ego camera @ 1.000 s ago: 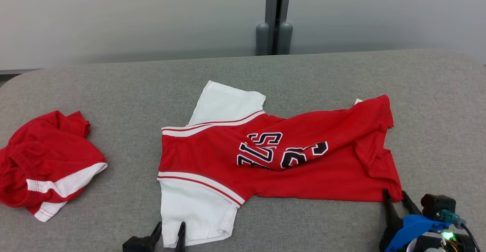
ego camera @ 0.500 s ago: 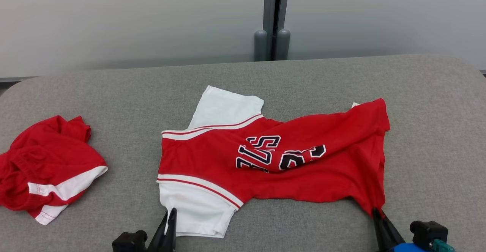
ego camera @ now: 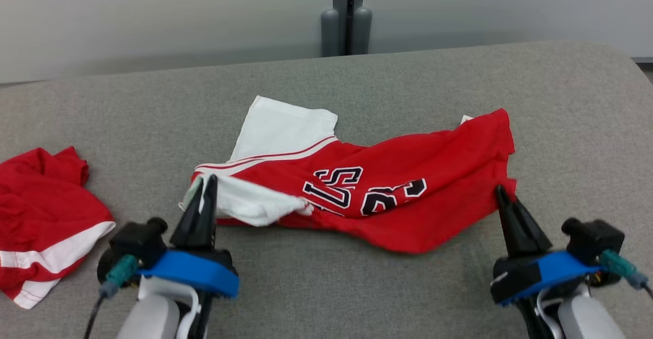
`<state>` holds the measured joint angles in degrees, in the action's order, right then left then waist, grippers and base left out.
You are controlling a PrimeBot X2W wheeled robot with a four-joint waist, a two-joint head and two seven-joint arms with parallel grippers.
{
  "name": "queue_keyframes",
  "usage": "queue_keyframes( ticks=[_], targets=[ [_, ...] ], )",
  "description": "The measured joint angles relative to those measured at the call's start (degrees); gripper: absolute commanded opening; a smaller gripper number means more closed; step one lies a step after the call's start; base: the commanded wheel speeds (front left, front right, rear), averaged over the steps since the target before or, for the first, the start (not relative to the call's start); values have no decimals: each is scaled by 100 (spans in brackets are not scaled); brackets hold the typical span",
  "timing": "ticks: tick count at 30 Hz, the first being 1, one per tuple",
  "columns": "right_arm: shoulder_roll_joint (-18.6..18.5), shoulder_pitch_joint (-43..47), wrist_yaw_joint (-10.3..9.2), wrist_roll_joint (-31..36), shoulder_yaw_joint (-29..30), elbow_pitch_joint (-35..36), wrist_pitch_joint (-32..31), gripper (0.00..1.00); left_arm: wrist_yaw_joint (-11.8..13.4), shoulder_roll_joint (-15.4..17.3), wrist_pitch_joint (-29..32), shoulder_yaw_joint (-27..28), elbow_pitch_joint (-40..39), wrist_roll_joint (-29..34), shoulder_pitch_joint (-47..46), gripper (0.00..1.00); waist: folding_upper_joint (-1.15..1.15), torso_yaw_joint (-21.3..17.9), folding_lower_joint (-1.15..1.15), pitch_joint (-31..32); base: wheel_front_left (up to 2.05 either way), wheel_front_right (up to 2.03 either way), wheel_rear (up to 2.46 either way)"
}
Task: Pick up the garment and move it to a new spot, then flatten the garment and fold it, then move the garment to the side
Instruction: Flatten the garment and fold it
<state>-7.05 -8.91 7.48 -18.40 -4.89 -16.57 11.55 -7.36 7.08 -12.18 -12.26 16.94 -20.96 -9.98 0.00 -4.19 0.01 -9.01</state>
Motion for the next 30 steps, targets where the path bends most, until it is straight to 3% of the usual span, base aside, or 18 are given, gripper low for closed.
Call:
queue_keyframes(
  ticks=[7,12,13,17,30],
  targets=[
    [-197,-1837,1,-244,7,35,-229,0,-2,454,471,-20,77,-93,-2018,0,0,-215,0,-699,0,0,0],
    [-285,-3620,1,-559,15,-402,-394,0,-2,753,753,1,361,-283,-3757,0,0,-373,1,-1364,0,0,0],
    [-285,-3620,1,-559,15,-402,-394,0,-2,753,753,1,361,-283,-3757,0,0,-373,1,-1364,0,0,0],
    [-376,-5337,0,-842,-25,-1093,-525,0,-3,1005,898,-149,920,-436,-5384,0,0,-456,2,-1954,0,0,0],
    [-723,-8146,1,-1250,91,-2461,-411,0,-3,1102,753,-594,2241,-592,-8490,0,0,-369,1,-2593,0,0,0]
  ],
)
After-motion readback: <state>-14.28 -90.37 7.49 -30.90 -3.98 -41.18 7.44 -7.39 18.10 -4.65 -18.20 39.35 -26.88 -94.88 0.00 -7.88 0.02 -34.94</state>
